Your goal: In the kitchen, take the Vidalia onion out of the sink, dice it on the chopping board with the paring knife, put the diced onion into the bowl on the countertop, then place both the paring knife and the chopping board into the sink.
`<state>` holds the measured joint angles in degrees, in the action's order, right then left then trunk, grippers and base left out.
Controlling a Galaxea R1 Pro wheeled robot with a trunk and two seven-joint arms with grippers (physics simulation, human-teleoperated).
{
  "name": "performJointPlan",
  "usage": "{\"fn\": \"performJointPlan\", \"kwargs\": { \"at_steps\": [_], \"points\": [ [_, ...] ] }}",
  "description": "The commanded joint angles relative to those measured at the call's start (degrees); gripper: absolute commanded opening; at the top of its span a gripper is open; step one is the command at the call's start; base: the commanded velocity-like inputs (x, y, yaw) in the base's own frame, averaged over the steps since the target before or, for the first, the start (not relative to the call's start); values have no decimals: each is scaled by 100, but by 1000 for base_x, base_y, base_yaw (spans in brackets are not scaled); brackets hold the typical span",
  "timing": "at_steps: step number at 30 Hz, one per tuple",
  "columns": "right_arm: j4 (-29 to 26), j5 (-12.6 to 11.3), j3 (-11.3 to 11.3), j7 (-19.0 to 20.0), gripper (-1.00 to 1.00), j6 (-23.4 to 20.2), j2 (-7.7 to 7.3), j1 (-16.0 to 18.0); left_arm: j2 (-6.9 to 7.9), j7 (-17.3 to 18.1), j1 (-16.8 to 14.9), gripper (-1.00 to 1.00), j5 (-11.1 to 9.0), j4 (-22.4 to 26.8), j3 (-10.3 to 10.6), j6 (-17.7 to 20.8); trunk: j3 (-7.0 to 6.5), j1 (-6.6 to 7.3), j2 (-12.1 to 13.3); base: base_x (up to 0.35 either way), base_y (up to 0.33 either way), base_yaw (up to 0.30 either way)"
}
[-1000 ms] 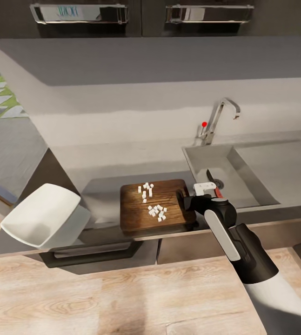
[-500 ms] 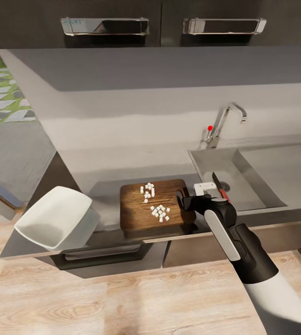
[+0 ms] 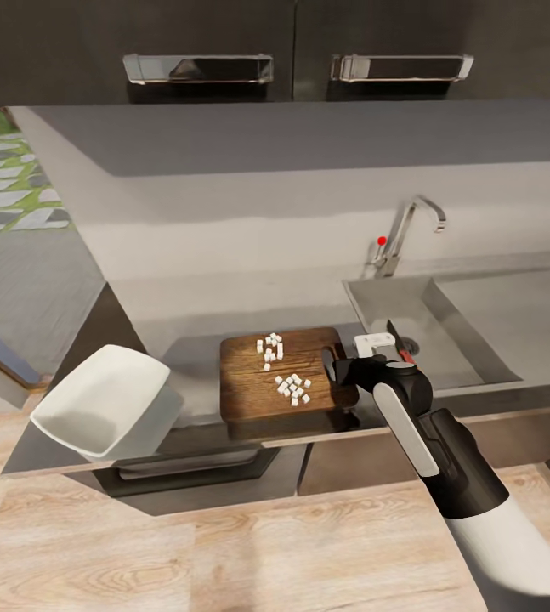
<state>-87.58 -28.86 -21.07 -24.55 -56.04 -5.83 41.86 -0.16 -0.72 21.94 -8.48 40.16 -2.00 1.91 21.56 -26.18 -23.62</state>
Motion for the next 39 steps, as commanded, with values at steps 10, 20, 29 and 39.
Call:
{"fn": "performJointPlan", "kwargs": {
  "at_steps": [10,20,29,39],
  "points": [
    [-5,-59,-15,-59,-100,-21,-5,6,-2,-8,4,100,-57,16,-2,20,-84,-4,-10,0,49,0],
    [-5,-59,-20,-59,-100,-21,-5,6,-1,-8,4,100,-57,10,-2,20,-176,-4,-10,0,62,0],
    [-5,-59,-20,-59,-100,-21,-5,6,-2,-8,4,100,-57,9,-2,20,-259,-4,-10,0,222,0],
    [-5,-59,-20,-59,-100,-21,-5,6,-1,-8,4,100,-57,9,-2,20,-352,-4,-10,0,62,0]
  ]
}}
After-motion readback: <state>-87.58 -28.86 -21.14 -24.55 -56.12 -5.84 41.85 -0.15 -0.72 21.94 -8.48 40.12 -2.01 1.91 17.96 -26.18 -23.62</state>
